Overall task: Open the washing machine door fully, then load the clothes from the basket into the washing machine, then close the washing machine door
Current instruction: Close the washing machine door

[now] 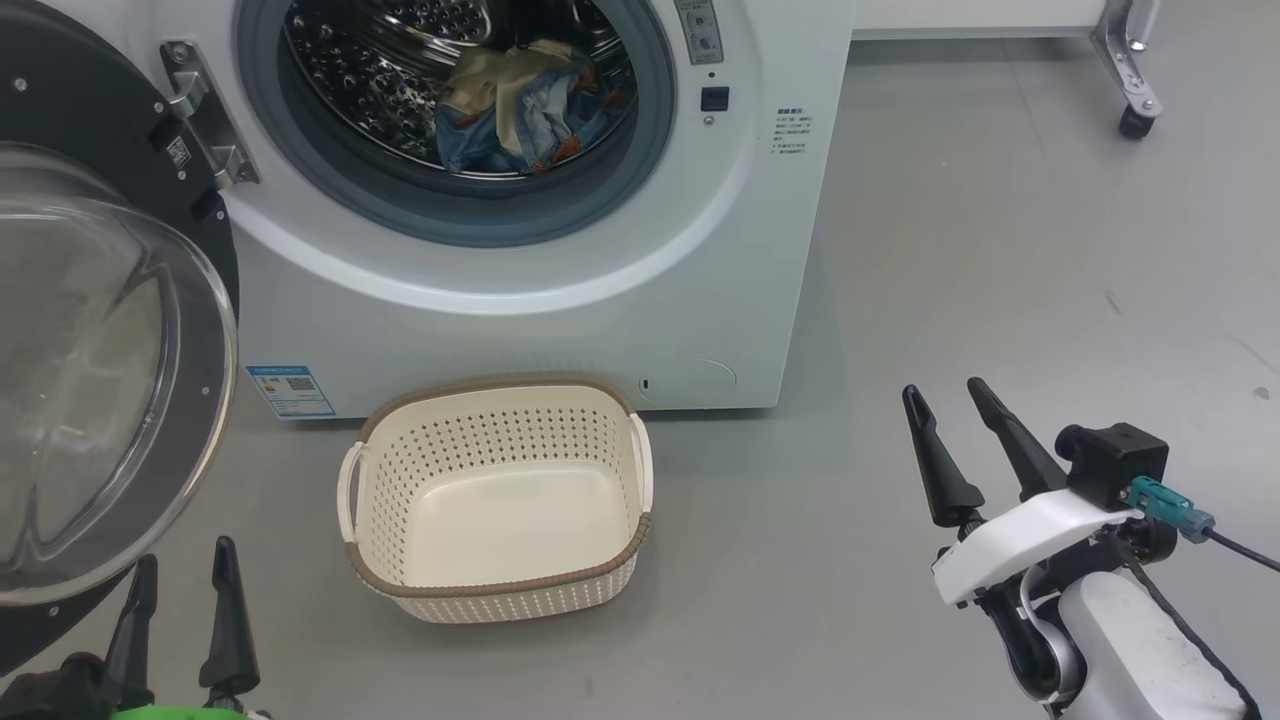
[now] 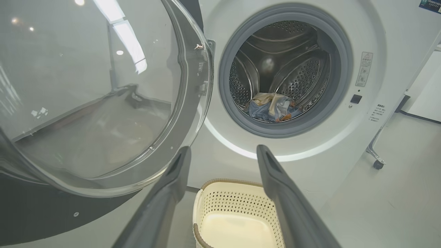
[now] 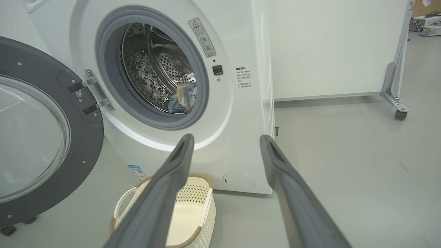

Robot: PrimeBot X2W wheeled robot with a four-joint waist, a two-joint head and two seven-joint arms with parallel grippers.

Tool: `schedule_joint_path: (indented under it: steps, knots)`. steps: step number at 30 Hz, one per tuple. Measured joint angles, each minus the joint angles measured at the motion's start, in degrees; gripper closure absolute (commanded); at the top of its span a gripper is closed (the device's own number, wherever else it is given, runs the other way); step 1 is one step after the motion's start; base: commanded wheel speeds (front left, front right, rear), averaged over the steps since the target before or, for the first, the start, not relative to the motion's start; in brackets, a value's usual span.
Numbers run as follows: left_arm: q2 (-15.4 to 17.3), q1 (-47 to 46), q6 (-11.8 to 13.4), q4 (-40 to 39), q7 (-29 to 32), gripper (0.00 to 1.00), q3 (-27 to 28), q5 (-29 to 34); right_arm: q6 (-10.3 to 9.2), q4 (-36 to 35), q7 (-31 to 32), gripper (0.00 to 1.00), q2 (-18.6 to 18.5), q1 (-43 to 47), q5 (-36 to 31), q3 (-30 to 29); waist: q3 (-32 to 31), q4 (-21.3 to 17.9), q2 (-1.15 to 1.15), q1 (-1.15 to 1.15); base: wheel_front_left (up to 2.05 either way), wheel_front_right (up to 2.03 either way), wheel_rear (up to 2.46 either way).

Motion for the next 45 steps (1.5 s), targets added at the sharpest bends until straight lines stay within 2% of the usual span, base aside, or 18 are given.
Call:
schedule_joint_path:
  steps: [31,45]
  knots:
    - [-0.23,0.00,0.01,1.80,0.00,0.00,0.18,0.05,0.00,-0.09,0.00,0.00,-0.07,0.21,0.38,0.14,-1.19,15.36,0.00,0.00,0.00,0.00,0.00]
    - [-0.55,0.02,0.62,1.92,0.00,0.00,1.25,0.02,0.00,-0.09,0.00,0.00,-0.05,0.31,0.40,0.68,-1.55,20.51,0.00,0.00,0.00,0.00,0.00]
